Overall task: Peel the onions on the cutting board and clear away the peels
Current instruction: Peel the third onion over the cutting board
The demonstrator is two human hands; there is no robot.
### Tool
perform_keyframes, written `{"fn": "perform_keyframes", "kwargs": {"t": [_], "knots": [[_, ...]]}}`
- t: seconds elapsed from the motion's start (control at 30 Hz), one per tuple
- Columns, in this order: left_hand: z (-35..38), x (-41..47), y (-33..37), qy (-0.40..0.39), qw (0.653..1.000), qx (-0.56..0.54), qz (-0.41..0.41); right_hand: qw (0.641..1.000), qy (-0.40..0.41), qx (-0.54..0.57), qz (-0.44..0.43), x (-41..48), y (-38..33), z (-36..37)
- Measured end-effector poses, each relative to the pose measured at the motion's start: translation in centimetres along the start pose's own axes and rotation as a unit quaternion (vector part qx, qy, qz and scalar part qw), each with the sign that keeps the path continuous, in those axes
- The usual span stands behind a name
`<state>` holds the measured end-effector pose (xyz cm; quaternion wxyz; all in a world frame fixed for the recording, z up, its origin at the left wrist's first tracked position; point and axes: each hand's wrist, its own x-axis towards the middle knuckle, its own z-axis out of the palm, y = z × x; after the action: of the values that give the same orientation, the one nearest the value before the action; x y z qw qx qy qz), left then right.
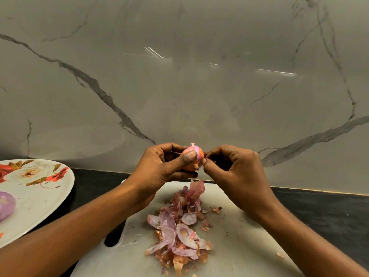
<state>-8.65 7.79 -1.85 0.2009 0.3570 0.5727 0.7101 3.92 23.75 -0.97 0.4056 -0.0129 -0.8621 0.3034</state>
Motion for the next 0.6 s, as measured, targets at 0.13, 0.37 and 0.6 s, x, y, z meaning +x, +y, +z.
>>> {"fn": "perform_keyframes", "kwargs": {"t": [0.13, 0.37, 0.6], "knots": [[0.0, 0.1, 0.1, -0.019, 1.000, -0.013, -0.007, 0.999, 0.021, 0.004, 0.025, 0.2, 0.2, -0.3], [0.0, -0.1, 0.5, -0.044, 0.997, -0.066, -0.011, 0.988, 0.061, 0.080, 0.121, 0.7, 0.5, -0.9], [0.0, -0.2, 0.8, -0.039, 0.984, -0.173, -0.019, 0.980, 0.059, 0.092, 0.168, 0.9, 0.3, -1.0]]}}
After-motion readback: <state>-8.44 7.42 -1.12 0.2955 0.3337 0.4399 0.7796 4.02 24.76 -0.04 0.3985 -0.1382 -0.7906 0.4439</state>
